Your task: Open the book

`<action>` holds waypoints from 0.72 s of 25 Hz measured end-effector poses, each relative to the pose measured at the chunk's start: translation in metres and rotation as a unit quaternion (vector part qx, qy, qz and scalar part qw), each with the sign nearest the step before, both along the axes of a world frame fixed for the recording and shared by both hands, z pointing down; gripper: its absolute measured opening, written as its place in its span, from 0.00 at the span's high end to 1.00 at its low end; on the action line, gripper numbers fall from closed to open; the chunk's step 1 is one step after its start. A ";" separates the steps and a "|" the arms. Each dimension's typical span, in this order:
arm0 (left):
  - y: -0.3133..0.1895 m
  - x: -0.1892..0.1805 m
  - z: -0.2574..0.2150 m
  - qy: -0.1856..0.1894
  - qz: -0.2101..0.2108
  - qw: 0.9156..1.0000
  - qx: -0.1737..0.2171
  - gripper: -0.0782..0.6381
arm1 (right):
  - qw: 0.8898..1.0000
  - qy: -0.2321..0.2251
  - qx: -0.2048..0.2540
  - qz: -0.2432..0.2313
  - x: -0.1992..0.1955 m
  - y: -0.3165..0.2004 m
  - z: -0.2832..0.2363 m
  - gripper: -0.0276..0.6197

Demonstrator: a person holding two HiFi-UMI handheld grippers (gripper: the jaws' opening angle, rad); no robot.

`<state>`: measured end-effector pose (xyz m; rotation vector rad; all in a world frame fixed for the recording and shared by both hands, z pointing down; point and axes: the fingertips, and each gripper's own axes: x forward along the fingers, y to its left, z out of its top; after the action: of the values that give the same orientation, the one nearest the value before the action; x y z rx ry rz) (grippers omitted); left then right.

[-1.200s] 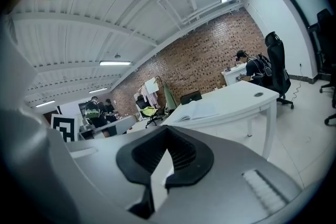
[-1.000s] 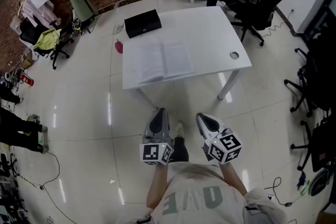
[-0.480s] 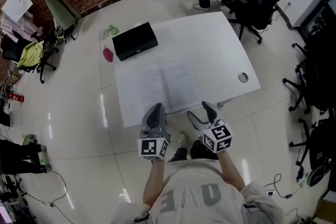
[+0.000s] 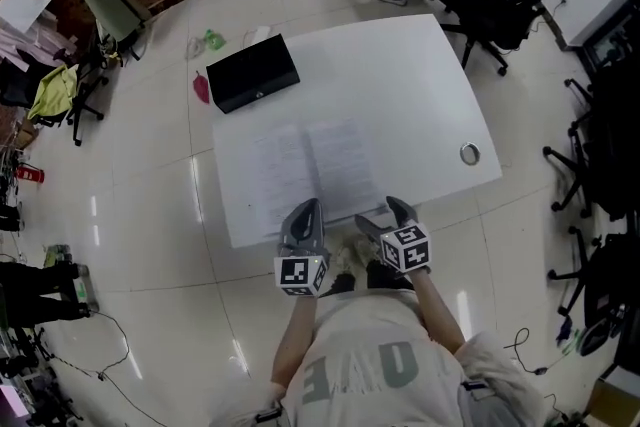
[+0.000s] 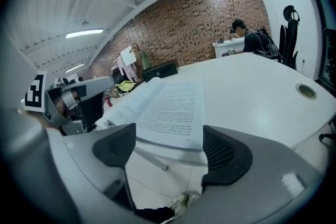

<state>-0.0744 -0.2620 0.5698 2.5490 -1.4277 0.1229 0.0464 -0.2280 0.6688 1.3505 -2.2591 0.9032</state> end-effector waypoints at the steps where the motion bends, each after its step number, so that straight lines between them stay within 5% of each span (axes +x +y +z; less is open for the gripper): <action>1: 0.000 0.002 0.003 0.000 0.002 1.000 -0.005 0.87 | 1.000 0.000 -0.006 -0.001 0.001 -0.001 0.003 0.35; 18: -0.005 0.002 0.021 -0.005 -0.002 1.000 -0.029 0.87 | 1.000 -0.015 -0.023 -0.013 -0.003 0.001 -0.003 0.35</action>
<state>-0.0724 -0.2674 0.5904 2.5026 -1.4124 0.1733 0.0432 -0.2265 0.6663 1.2944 -2.2580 0.9665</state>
